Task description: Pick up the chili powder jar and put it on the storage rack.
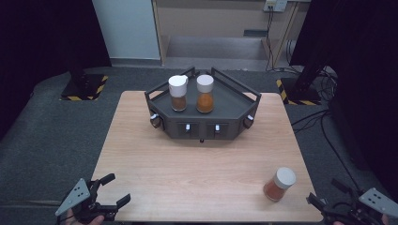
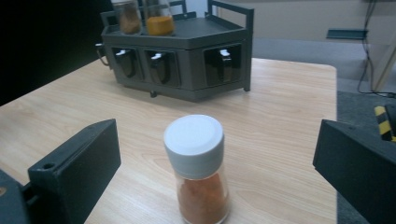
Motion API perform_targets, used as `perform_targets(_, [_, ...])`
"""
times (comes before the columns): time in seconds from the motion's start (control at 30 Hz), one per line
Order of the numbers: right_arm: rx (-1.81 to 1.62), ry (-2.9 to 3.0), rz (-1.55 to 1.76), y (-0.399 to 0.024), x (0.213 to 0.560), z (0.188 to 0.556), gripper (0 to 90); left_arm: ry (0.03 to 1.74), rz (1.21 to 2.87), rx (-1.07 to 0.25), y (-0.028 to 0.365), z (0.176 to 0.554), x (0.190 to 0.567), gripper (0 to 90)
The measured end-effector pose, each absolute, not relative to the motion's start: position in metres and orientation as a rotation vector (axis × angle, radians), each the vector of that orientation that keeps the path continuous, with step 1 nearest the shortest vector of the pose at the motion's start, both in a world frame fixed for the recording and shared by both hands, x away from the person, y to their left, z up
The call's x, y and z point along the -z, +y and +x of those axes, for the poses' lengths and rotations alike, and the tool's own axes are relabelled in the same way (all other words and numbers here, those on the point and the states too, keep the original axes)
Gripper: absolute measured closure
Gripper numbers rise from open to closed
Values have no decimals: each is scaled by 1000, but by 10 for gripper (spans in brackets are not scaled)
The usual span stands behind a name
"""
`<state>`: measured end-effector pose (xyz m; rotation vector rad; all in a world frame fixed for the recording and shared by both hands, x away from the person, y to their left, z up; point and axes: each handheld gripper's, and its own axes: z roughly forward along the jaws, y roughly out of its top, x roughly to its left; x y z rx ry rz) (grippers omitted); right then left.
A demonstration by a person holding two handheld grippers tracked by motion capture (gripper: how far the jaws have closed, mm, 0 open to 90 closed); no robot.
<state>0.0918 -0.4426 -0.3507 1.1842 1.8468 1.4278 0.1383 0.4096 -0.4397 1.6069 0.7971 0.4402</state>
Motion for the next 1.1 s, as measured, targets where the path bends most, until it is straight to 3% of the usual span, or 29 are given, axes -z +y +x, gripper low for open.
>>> perform_targets(1.1, [-1372,2025,1119,-419,356,147,28,794,1614,-441,409,138,439,23])
